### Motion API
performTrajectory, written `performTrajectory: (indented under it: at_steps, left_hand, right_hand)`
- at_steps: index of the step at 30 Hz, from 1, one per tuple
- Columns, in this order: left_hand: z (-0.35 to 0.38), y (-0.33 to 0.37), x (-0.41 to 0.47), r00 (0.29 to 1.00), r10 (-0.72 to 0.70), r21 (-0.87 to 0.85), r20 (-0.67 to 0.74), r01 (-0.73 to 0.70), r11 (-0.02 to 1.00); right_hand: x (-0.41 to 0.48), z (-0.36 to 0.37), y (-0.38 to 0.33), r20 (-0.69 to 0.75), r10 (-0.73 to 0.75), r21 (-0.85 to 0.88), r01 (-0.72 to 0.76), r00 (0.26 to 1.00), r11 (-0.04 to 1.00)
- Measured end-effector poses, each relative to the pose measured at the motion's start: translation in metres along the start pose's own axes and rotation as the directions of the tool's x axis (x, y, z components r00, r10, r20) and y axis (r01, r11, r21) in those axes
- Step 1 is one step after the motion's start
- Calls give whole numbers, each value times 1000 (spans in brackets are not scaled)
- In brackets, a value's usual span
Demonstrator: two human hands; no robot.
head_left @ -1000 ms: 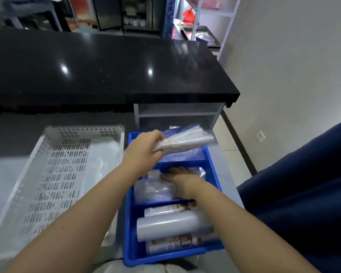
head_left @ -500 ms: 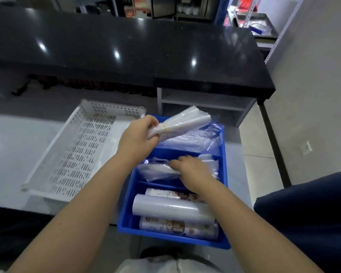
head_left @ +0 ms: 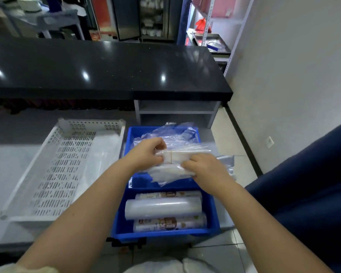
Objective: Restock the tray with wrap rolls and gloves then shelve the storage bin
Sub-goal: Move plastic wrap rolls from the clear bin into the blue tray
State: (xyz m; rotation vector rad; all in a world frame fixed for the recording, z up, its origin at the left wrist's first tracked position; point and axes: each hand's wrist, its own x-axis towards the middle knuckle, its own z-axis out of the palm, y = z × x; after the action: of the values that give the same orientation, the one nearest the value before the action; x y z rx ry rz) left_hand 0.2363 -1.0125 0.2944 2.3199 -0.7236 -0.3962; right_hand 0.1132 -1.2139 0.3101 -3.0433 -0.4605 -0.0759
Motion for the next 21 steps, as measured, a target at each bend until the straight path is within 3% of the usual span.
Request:
performTrajectory:
  at_steps: [6,11,16,19,21]
  left_hand:
    - [23,-25,4,995,-83,121,53,76,990]
    - [19,-28,-1,981,36,316,-189,26,948]
    - [-5,-23,-21,926,104,148,-363,-53,988]
    - [1,-21,-41,965,73,103,-250,-49,993]
    - [15,-22,-50,988,26,168,-151,0,986]
  right_hand:
    - [-12,8,2,97,66,-36,-62,993,997]
    - [0,14,-3,99,34,-63,-28,995,998]
    - [40,30,-24,103,4,-65,3,995,998]
    - [63,42,-38,142,-4,19,2,990,1000]
    - [72,54,-43,202,39,115,-63,979,991]
